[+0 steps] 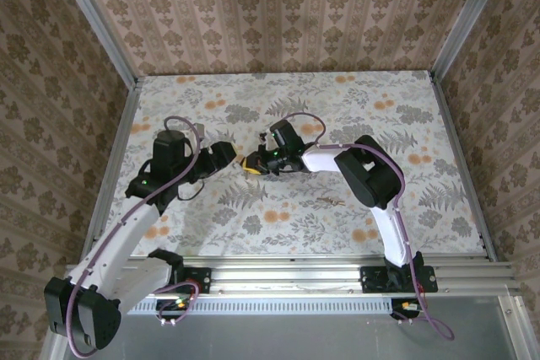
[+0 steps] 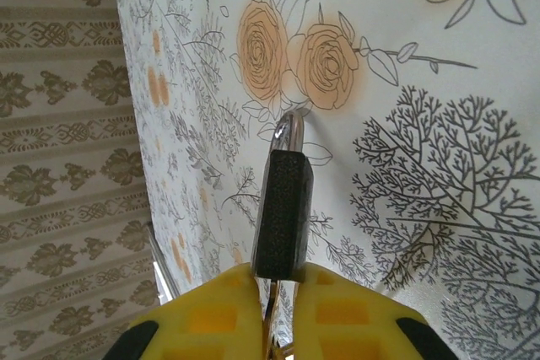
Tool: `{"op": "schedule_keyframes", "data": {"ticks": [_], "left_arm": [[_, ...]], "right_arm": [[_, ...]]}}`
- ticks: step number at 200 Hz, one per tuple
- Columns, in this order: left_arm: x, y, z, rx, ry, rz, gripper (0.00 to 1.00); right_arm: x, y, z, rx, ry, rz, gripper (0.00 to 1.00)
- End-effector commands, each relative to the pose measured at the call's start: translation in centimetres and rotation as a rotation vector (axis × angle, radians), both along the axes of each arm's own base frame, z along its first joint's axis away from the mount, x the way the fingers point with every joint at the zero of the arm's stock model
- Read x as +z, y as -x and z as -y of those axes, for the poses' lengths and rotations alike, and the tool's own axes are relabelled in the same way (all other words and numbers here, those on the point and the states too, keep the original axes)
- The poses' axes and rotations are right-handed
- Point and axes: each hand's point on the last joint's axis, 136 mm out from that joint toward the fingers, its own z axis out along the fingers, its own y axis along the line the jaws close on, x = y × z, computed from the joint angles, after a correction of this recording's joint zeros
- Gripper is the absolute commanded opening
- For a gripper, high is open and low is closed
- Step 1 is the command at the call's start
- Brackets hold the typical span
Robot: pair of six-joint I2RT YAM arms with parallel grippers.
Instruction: Unlock with the key
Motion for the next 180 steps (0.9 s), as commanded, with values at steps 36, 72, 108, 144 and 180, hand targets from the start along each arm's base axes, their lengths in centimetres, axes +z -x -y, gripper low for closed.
{"op": "schedule_keyframes", "data": {"ticks": [36, 72, 108, 144, 180], "left_arm": [[0.7, 0.0, 0.1, -0.001, 0.031, 0.019, 0.66], [0.5, -0.1, 0.2, -0.002, 0.03, 0.015, 0.66], [0.3, -0.1, 0.2, -0.002, 0.03, 0.014, 0.66], [0.0, -0.1, 0.1, 0.0, 0.025, 0.007, 0.66], [-0.2, -0.2, 0.2, 0.0, 0.024, 0.005, 0.66]], "right_arm": [[-0.9, -0.8, 0.8, -0.035, 0.024, -0.036, 0.28], [-1.4, -0.7, 1.8, -0.04, 0.063, -0.039, 0.31], [-1.1, -0.5, 2.9, -0.049, 0.094, -0.025, 0.32], [-0.4, -0.1, 4.7, -0.054, 0.143, 0.004, 0.32], [0.5, 0.4, 6.4, -0.062, 0.178, 0.039, 0.32]]}}
